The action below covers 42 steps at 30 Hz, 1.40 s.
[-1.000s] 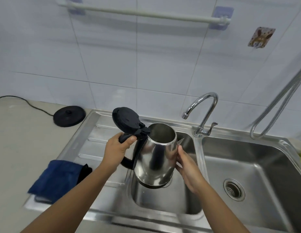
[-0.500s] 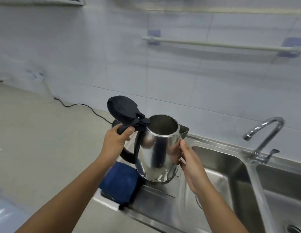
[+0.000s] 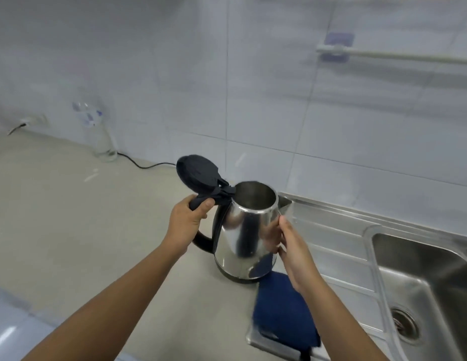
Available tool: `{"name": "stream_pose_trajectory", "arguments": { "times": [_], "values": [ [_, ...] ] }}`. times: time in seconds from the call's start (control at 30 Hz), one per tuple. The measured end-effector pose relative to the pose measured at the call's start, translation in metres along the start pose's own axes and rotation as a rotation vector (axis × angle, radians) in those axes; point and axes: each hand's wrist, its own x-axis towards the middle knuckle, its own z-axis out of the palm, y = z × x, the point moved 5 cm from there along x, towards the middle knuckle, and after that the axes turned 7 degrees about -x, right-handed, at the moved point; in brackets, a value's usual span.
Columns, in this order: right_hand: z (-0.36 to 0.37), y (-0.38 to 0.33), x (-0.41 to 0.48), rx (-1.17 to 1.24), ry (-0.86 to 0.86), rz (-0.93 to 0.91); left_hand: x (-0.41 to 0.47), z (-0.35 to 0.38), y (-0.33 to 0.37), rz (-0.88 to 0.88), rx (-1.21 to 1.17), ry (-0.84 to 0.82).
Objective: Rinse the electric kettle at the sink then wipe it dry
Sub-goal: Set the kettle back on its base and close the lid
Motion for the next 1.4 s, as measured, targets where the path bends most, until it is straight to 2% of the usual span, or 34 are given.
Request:
{"name": "stream_pose_trajectory", "arguments": {
  "times": [0.17, 0.5, 0.73, 0.9, 1.07, 1.4],
  "values": [
    [0.04, 0.015, 0.021, -0.021, 0.012, 0.044, 0.033, -0.028, -0.022, -0.032, 0.018, -0.044],
    [0.063, 0.042, 0.035, 0.056, 0.124, 0.146, 0.063, -0.039, -0.064, -0.038, 0.084, -0.144],
    [0.07, 0.044, 0.031, 0.008, 0.097, 0.116, 0.07, -0.047, -0.072, -0.033, 0.081, -0.205],
    [0.07, 0.044, 0.03, -0.026, 0.085, 0.122, 0.062, -0.053, -0.064, 0.036, 0.109, -0.261],
    [0.067, 0.044, 0.031, -0.049, 0.055, 0.127, 0.041, -0.065, -0.045, 0.3, 0.182, -0.177],
    [0.068, 0.043, 0.029, -0.069, 0.06, 0.112, 0.024, -0.053, -0.008, 0.464, 0.1, -0.183]
  ]
}}
